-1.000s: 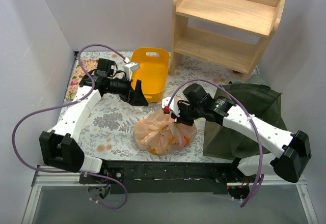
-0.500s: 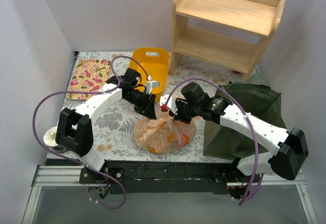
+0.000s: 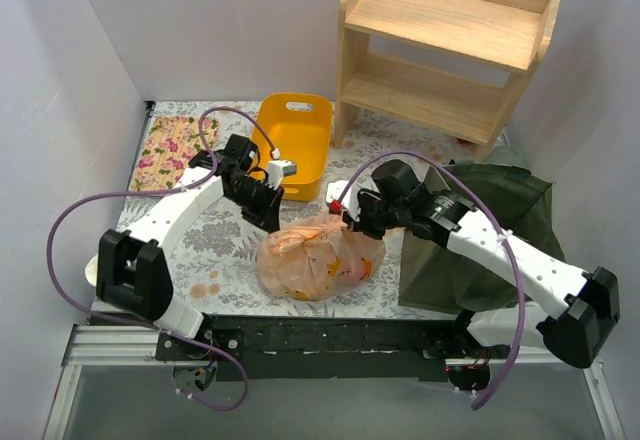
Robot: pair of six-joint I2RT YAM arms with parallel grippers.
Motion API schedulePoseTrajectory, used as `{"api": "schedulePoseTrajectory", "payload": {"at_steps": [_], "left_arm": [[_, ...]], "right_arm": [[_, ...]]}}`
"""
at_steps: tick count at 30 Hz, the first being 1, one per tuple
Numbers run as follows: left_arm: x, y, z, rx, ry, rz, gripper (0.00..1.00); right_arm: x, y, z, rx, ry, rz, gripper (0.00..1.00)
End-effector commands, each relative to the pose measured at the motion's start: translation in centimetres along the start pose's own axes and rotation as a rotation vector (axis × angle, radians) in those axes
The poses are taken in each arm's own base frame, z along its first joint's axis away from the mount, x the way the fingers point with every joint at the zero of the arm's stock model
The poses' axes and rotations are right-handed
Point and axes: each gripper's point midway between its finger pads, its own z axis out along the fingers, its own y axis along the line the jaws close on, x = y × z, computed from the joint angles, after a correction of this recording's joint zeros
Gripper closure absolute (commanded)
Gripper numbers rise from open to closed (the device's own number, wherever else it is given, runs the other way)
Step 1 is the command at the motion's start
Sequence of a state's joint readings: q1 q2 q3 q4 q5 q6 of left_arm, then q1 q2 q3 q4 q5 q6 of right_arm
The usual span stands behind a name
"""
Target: Untie the knot of the grocery bags and take out the mixed food
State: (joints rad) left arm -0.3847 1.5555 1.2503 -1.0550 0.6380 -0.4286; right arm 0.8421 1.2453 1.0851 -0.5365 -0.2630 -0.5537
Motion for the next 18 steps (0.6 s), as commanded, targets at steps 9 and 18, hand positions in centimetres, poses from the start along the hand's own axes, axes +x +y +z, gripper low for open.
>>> {"api": "schedulePoseTrajectory", "payload": {"at_steps": [9,18], "left_arm": [[1.5,1.5,-4.4,-0.228,-0.077,0.136,1.0],[-6.1,-5.3,-8.9,-0.036,-0.351,0.245,0.23]], "right_arm": [[1.8,-0.4,-4.2,0.102,-0.007,0.089,0.96],[-7.6,-1.6,-4.3,-0.012,-0.233,0.231,0.37]]}}
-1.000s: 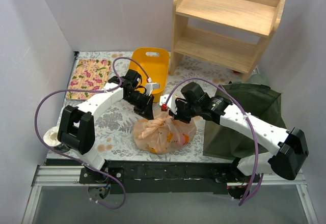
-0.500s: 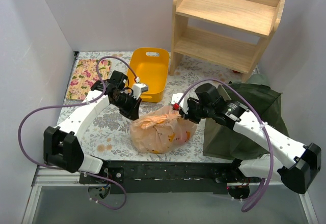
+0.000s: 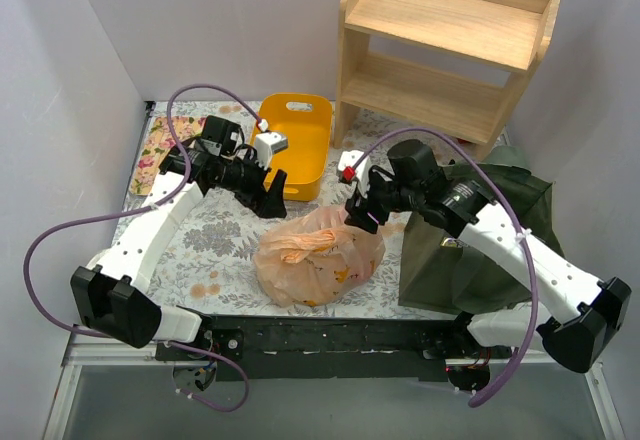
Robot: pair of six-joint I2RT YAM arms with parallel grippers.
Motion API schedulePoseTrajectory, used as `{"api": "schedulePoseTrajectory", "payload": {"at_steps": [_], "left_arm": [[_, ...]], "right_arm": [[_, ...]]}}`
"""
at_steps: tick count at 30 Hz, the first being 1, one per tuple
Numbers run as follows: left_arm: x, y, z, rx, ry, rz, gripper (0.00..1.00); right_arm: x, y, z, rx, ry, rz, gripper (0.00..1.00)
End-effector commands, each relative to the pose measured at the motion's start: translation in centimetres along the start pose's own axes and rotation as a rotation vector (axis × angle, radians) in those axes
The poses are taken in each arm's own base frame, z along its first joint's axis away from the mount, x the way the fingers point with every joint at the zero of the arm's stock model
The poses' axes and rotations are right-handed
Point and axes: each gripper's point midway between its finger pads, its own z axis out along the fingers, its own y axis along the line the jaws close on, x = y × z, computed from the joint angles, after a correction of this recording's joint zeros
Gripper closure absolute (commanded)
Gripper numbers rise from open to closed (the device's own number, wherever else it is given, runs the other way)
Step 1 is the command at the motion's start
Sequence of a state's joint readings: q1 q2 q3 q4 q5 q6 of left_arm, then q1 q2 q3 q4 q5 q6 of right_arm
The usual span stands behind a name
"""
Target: Untie the knot of the grocery bags and take out the mixed food
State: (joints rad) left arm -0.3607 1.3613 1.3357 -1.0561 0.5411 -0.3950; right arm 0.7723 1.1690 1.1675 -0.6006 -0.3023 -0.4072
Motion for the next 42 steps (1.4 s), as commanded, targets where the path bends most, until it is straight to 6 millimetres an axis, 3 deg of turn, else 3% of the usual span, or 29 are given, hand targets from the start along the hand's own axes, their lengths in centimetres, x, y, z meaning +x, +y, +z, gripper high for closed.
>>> {"api": "schedulePoseTrajectory", "payload": {"at_steps": [1,6,11,15,17,18,20,21,23,26,28,31,36,42], "left_arm": [[-4.1,-3.9,-2.2,0.17,-0.155,0.053,0.23],[-1.6,-5.8,-1.2,0.304,-0.081,0.082,0.2],[1.3,-6.2,-0.1,0.331,-0.027,0.122,0.2],[2.5,-6.6,1.7,0.379,0.009,0.094,0.21],[2.5,-7.1,2.2,0.401,0.023,0.081,0.31],[2.6,-7.2,2.2,0.404,0.027,0.08,0.37],[2.8,-7.2,2.4,0.405,0.038,0.09,0.61],[3.1,-6.9,2.5,0.395,0.055,0.089,0.71],[3.6,-6.5,2.5,0.381,0.084,0.102,0.9],[2.6,-5.5,1.8,0.293,0.072,0.148,1.0],[1.4,-5.0,0.6,0.219,0.026,0.197,1.0],[0.0,-3.2,-0.8,0.084,-0.037,0.225,1.0],[-2.1,-2.0,-1.8,-0.011,-0.12,0.198,1.0],[-7.0,-1.4,-4.1,-0.094,-0.251,0.268,0.98]], "right_arm": [[-5.0,1.1,1.2,-0.132,-0.129,0.124,0.36],[-3.6,2.9,4.2,-0.291,-0.057,0.229,0.36],[-1.9,4.3,5.4,-0.368,-0.017,0.298,0.35],[-1.3,3.7,6.5,-0.336,-0.002,0.329,0.44],[-1.1,3.2,6.8,-0.309,0.006,0.327,0.52],[-0.9,3.0,6.9,-0.301,0.009,0.323,0.62],[-0.7,2.6,6.8,-0.283,0.011,0.317,0.72],[-0.7,2.5,6.6,-0.275,0.007,0.316,0.84],[-0.7,1.1,6.1,-0.222,-0.003,0.317,0.94],[-1.0,-2.1,4.2,-0.122,-0.036,0.348,0.99],[-0.8,-4.8,2.1,-0.047,-0.064,0.391,0.99],[-0.3,-6.9,-0.4,0.027,-0.095,0.429,0.99],[-0.6,-6.0,-2.8,0.051,-0.131,0.397,0.99],[-2.2,-5.8,-5.4,0.108,-0.186,0.34,0.99]]}}
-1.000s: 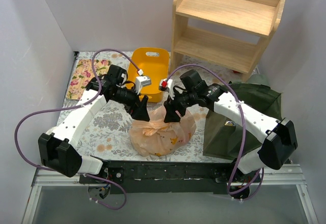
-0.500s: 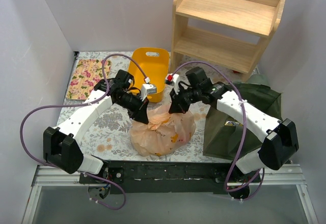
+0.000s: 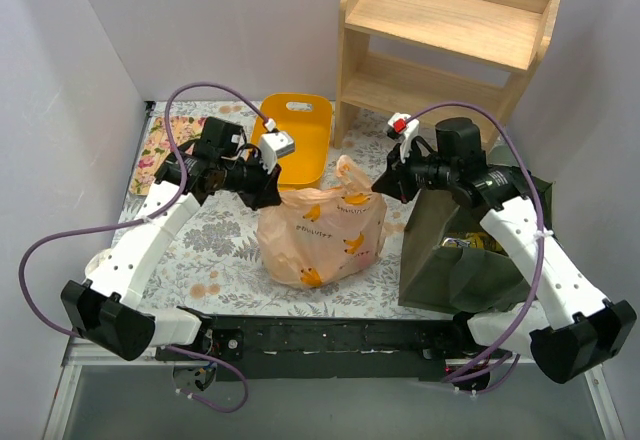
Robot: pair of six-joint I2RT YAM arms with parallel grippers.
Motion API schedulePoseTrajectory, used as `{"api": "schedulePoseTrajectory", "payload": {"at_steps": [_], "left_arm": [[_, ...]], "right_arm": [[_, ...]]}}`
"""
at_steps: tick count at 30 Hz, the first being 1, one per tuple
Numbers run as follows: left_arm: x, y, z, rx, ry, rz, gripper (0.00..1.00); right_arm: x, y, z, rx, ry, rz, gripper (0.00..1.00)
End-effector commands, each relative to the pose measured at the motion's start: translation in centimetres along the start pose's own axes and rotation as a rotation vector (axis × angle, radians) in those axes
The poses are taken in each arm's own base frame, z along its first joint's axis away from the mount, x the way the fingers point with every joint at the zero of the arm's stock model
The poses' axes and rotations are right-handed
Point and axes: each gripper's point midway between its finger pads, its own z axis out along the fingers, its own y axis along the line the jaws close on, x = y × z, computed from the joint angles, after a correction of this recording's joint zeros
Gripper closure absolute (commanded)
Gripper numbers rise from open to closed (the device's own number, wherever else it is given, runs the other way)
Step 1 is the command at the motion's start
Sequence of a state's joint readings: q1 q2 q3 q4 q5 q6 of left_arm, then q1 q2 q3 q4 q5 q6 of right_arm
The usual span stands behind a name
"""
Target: Untie the knot of the grocery bags and take out the mixed food
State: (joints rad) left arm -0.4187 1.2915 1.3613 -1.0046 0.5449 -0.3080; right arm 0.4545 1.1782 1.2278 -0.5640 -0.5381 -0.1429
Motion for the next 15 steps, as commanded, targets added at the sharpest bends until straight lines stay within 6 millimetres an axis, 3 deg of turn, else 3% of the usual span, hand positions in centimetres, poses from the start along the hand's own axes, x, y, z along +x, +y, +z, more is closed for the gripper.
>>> {"api": "schedulePoseTrajectory", "payload": {"at_steps": [1,2,3,4,6,8,10,14,15], "left_arm": [[-5.5,1.8,-2.4,-0.124,-0.169,0.086,0.92],[-6.3,1.9,-2.6,-0.134,-0.19,0.095,0.85],[-6.8,2.1,-2.7,-0.137,-0.201,0.1,0.81],[-7.1,2.1,-2.5,-0.128,-0.202,0.102,0.67],[-7.9,2.4,-2.3,-0.122,-0.201,0.098,0.49],[-8.1,2.2,-2.3,-0.105,-0.198,0.091,0.4],[-8.3,1.5,-2.1,-0.063,-0.202,0.088,0.36],[-8.2,0.4,-2.1,-0.001,-0.198,0.068,0.32],[-8.1,0.2,-2.2,0.005,-0.193,0.064,0.32]], "right_arm": [[-1.4,0.6,-1.5,0.018,-0.053,-0.061,0.99],[-1.7,0.6,-1.6,0.015,-0.064,-0.071,0.94],[-2.3,0.8,-1.6,0.007,-0.079,-0.086,0.75],[-2.6,0.9,-1.5,-0.006,-0.086,-0.093,0.64],[-3.6,0.8,-1.0,-0.024,-0.09,-0.095,0.52],[-4.4,0.8,-0.6,-0.049,-0.095,-0.092,0.48],[-5.2,0.6,0.1,-0.066,-0.102,-0.087,0.38],[-6.0,0.9,1.2,-0.102,-0.096,-0.085,0.35],[-6.2,1.2,1.3,-0.129,-0.096,-0.089,0.29]]}}
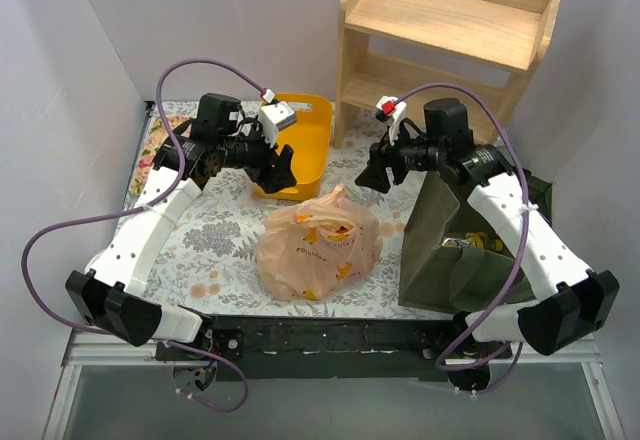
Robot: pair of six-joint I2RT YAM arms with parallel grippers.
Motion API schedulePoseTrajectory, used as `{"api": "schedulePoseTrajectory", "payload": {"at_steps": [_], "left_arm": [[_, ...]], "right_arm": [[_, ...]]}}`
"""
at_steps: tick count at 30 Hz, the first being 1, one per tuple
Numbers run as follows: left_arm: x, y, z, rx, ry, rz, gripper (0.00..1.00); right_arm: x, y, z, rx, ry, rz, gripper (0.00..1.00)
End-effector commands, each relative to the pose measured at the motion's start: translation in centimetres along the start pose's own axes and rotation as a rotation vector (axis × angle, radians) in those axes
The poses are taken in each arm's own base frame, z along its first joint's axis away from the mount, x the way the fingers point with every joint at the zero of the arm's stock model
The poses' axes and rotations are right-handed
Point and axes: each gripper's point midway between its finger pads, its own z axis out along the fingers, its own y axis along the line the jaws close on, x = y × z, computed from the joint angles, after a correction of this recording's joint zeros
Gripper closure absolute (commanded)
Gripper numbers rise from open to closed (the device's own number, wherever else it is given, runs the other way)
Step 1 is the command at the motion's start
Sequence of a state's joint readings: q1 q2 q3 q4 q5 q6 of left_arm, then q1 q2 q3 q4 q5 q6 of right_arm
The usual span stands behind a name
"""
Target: Untie the knot of the grocery bags and take out the mixed food
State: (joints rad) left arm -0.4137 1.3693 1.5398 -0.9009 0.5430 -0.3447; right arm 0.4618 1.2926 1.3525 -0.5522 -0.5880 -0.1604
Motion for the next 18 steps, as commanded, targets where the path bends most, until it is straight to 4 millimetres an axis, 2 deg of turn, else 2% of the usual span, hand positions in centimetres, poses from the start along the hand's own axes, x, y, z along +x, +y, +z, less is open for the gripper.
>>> {"api": "schedulePoseTrajectory", "payload": {"at_steps": [1,2,3,4,6,9,12,14,15,17,18], "left_arm": [[-0.5,-1.8,-1.0,0.074,-0.005,-0.022,0.32],[-0.1,-1.8,-1.2,0.069,0.005,-0.022,0.32],[0.4,-2.0,-1.3,0.07,0.014,-0.024,0.32],[1.7,-2.1,-0.9,0.077,0.039,-0.035,0.32],[2.3,-2.9,-1.1,0.101,0.034,-0.04,0.32],[3.6,-3.5,-0.4,0.138,0.069,-0.096,0.31],[4.0,-4.0,0.2,0.167,0.073,-0.141,0.3],[3.9,-4.4,0.7,0.198,0.062,-0.151,0.31],[3.9,-4.5,1.0,0.212,0.065,-0.155,0.31],[4.1,-4.7,2.0,0.248,0.086,-0.174,0.35],[3.6,-4.6,2.1,0.259,0.08,-0.169,0.4]], "right_arm": [[-3.9,3.2,-0.4,-0.16,-0.087,-0.079,0.28],[-4.1,4.0,-0.6,-0.197,-0.089,-0.116,0.19],[-3.9,5.5,-0.3,-0.24,-0.079,-0.193,0.18],[-3.5,6.3,-0.2,-0.255,-0.068,-0.236,0.18],[-1.7,8.6,0.1,-0.324,-0.027,-0.312,0.16],[1.0,10.5,0.7,-0.383,0.031,-0.323,0.16],[2.5,11.4,1.8,-0.402,0.04,-0.339,0.16],[2.9,10.5,3.4,-0.331,0.055,-0.33,0.16],[2.3,10.3,4.5,-0.296,0.025,-0.347,0.17],[1.6,7.8,6.0,-0.139,0.018,-0.272,0.2],[1.3,6.9,6.4,-0.086,0.016,-0.254,0.33]]}}
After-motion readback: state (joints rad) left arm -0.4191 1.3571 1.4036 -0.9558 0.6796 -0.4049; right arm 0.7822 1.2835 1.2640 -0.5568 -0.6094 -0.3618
